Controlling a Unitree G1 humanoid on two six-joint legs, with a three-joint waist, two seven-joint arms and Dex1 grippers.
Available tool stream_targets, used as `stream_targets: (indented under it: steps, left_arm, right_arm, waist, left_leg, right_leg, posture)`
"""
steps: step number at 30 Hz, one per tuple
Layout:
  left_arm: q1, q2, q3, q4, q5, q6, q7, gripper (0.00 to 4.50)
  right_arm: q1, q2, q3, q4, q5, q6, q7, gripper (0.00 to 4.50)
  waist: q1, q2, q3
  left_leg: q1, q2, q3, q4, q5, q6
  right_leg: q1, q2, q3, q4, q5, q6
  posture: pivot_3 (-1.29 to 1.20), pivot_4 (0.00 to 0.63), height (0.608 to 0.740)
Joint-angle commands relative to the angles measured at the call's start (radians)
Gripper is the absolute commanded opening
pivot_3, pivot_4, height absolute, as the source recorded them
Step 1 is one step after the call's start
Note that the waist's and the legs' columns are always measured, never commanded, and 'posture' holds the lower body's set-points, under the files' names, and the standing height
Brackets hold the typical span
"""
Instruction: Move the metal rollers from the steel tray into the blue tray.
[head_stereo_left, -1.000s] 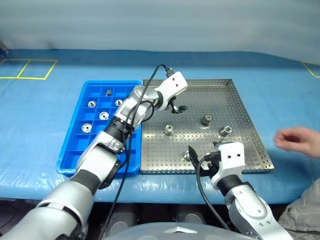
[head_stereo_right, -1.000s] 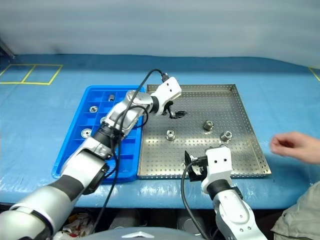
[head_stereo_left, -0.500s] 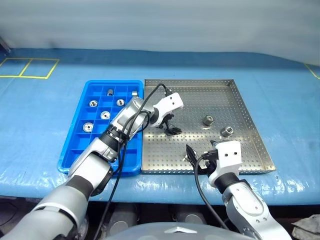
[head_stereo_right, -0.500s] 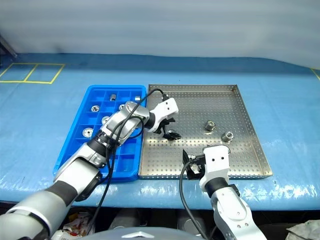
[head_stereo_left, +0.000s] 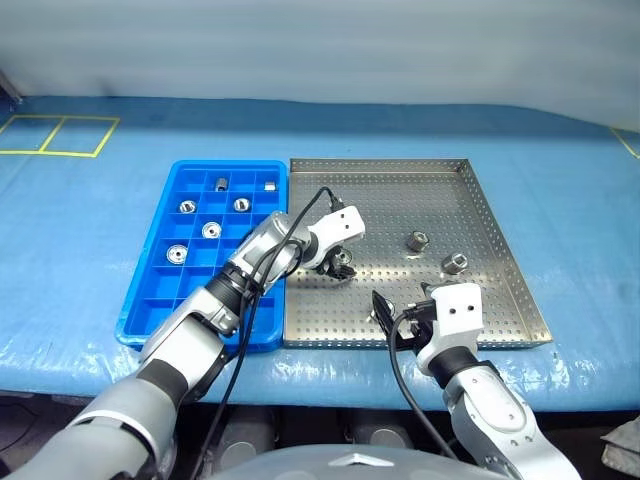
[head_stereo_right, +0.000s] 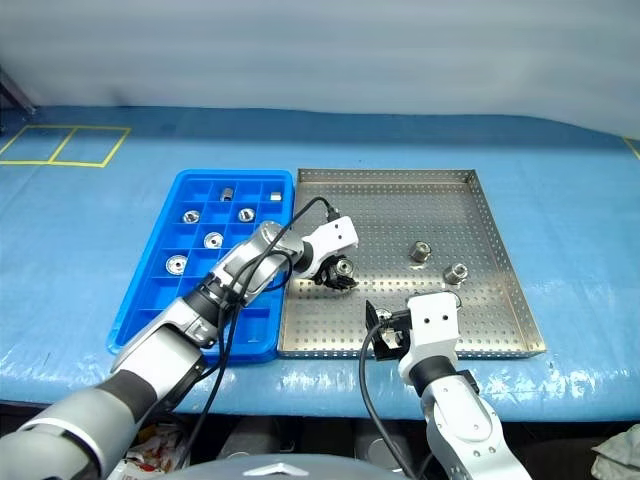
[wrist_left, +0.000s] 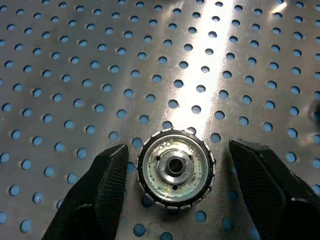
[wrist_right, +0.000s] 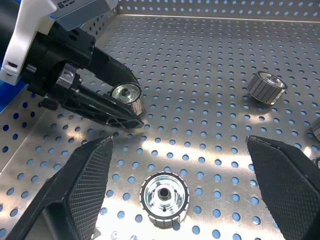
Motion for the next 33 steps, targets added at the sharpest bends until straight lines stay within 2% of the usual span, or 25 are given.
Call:
stream_targets:
  steps: [1,3,8,12,18,25,33]
  left_arm:
    - [-0.014,-0.004,0.028,-0.007,0.000,-0.013,0.004,2.13]
    - [-0.014,-0.004,0.028,-0.007,0.000,-0.013,0.004,1.68]
    - [-0.007,0.003,0.043,-0.034,-0.011,0.003,0.004,1.69]
    - [0.051,-0.021,0.370,-0.298,-0.128,0.165,0.192,1.69]
    - [0.224,0.041,0.579,-0.714,-0.143,0.294,0.365,1.69]
    - [0.415,0.166,0.628,-0.963,-0.136,0.425,0.461,1.69]
    - [0.543,0.171,0.605,-1.018,-0.155,0.491,0.529,1.69]
  right_arm:
    - [0.000,0.003,-0.002,-0.021,0.000,-0.023,0.002,4.50]
    - [0.000,0.003,-0.002,-0.021,0.000,-0.023,0.002,4.50]
    - [-0.010,-0.002,-0.001,-0.020,0.002,-0.019,0.008,4.50]
    - [-0.185,-0.058,0.001,0.013,0.026,0.026,0.081,4.50]
    - [-0.442,-0.102,0.085,0.136,0.073,0.059,0.206,4.50]
    - [-0.573,-0.111,0.156,0.245,0.102,0.048,0.298,4.50]
    - [-0.605,-0.100,0.189,0.286,0.107,0.037,0.335,4.50]
  waist:
    - [0.000,0.000,0.000]
    - [0.000,0.000,0.000]
    - [0.000,0.000,0.000]
    - [0.007,-0.001,0.002]
    - [0.046,0.000,0.001]
    - [0.156,-0.002,0.002]
    - [0.231,-0.002,0.002]
  left_leg:
    - [0.000,0.000,0.000,0.000,0.000,0.000]
    - [0.000,0.000,0.000,0.000,0.000,0.000]
    - [0.000,0.000,0.000,0.000,0.000,0.000]
    - [-0.001,0.001,0.002,0.000,0.000,0.000]
    - [0.003,0.002,0.000,-0.004,0.002,-0.002]
    - [0.000,-0.002,-0.008,-0.006,0.003,-0.004]
    - [0.000,-0.001,-0.008,-0.006,0.004,-0.006]
  right_leg:
    - [0.000,0.000,0.000,0.000,0.000,0.000]
    - [0.000,0.000,0.000,0.000,0.000,0.000]
    - [0.000,0.000,0.000,0.000,0.000,0.000]
    - [-0.003,0.000,-0.001,0.001,0.001,0.001]
    - [0.001,0.001,-0.004,0.000,0.003,-0.003]
    - [-0.005,0.000,-0.007,-0.002,0.002,-0.005]
    - [-0.005,0.000,-0.008,-0.003,0.002,-0.007]
  posture:
    - [-0.21,0.150,0.740]
    - [-0.21,0.150,0.740]
    - [-0.16,0.150,0.740]
    - [0.00,0.150,0.740]
    - [0.14,0.150,0.740]
    - [0.28,0.150,0.740]
    - [0.33,0.150,0.740]
